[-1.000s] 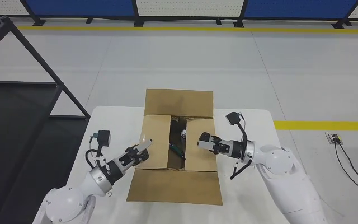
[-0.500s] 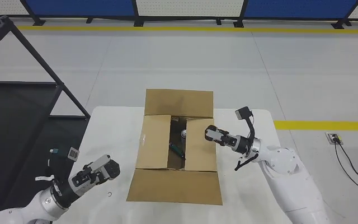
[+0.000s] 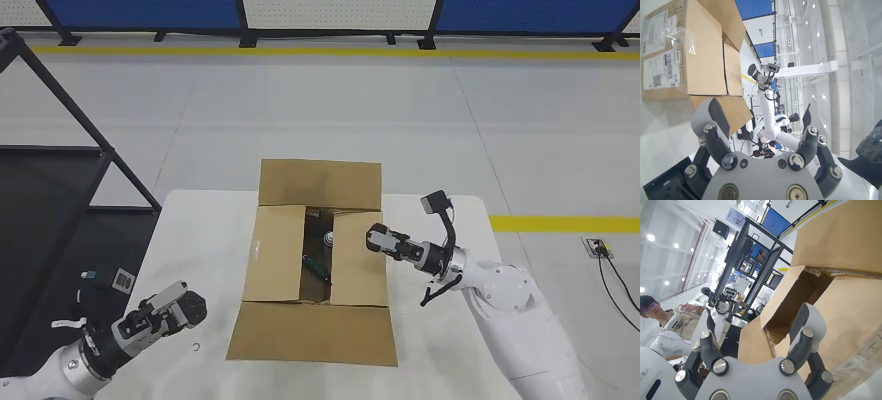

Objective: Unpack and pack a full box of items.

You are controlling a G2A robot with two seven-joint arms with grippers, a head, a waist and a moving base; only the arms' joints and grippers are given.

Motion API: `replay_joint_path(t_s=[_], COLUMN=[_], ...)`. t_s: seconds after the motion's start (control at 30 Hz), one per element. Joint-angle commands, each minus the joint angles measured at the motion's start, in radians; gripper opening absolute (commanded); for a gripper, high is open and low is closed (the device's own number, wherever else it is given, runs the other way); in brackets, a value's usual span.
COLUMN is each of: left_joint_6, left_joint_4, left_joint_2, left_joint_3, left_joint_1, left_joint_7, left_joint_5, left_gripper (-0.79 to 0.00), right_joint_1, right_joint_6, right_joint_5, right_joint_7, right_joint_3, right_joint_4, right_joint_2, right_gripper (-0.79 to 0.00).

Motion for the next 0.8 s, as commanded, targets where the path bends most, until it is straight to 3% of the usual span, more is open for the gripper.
replay_joint_path(t_s=[0.0, 0.5, 0.77], left_joint_6=[0.018, 0.099, 0.115], left_joint_4=[0.005, 0.152, 0.164], left_joint_2=[0.003, 0.037, 0.046], left_joint_3=[0.004, -0.093, -0.094], left_joint_1=[-0.008, 0.014, 0.015], left_joint_7=[-0.005, -0.264, -0.306], left_joint_5=[0.006, -0.093, -0.062], left_gripper=[0.000, 0.000, 0.000], right_joint_1=[0.014, 0.298, 0.298], right_joint_6=[0.003, -0.020, -0.020], right_joint_5=[-0.025, -0.053, -0.053], right_joint_7=[-0.022, -0.229, -0.229], right_joint_3=[0.006, -0.049, -0.049], right_joint_4=[0.020, 0.469, 0.469], right_joint_2=[0.002, -0.037, -0.037], right_gripper=[0.000, 0.000, 0.000])
